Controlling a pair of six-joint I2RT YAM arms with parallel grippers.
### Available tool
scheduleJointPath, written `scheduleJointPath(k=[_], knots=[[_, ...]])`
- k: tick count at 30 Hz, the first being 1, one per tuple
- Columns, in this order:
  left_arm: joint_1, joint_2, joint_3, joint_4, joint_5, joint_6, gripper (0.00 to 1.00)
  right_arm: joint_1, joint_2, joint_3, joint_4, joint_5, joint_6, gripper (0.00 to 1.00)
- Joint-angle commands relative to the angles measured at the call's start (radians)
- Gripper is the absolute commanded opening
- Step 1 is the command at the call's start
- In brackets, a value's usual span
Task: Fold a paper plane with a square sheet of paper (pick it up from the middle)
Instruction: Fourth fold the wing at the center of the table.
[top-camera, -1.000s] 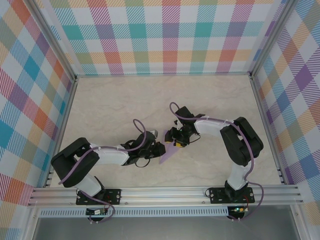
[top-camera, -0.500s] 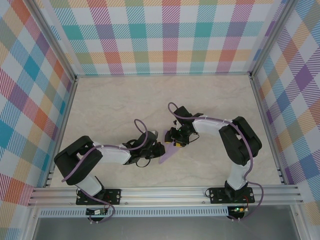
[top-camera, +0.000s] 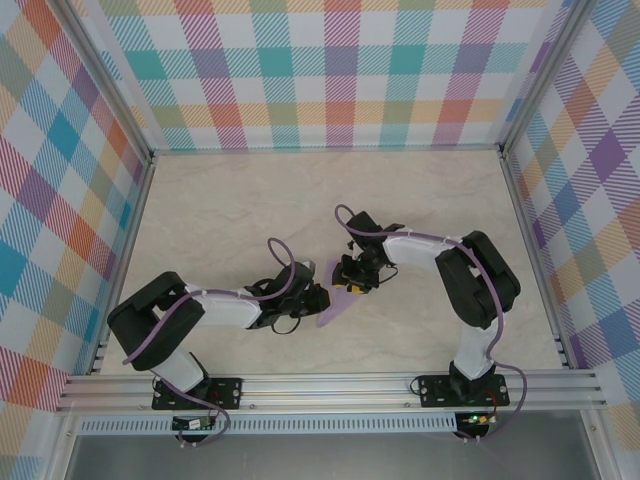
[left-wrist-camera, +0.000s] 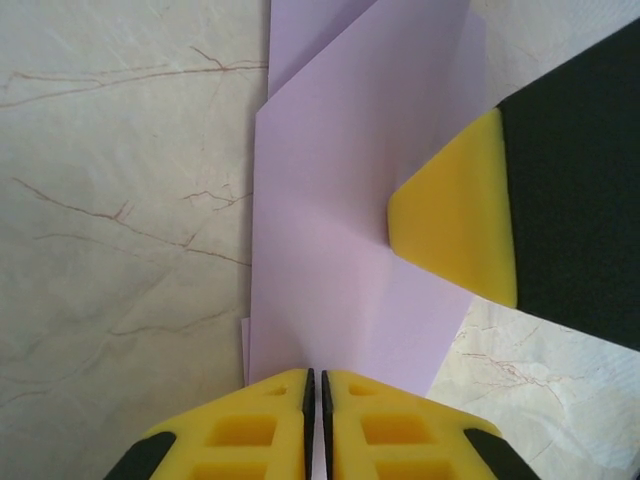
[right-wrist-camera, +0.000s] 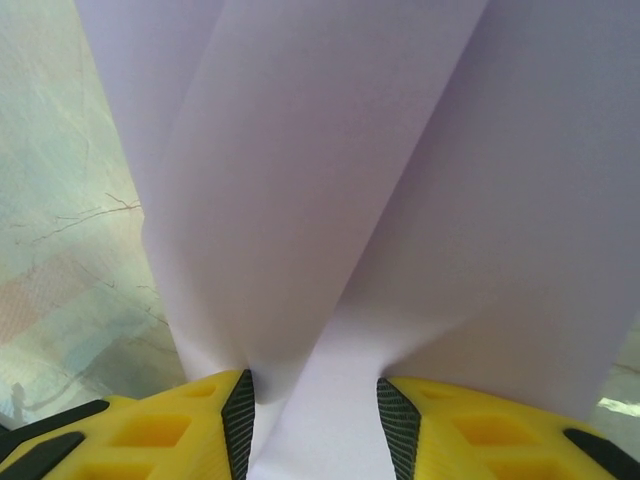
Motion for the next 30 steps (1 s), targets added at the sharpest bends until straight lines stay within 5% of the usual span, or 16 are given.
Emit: scheduleJointPath(k=[1,8,30], knots=[[0.019,-0.069,0.007,-0.026,-0.008,-0.008,0.16,-0.001,0.095,-0.036,-0.087,0.136,0.006,0.42],[0.033,-0.17,0.007,-0.073,-0.041,-0.009,0.17,-0.001,0.107,-0.026,-0.096,0.138,0.011,0.42],[0.035,0.0,0.063,-0.022,0.033,-0.002,0.08,-0.001,0.122,-0.029,-0.108,0.149,0.019,0.42]])
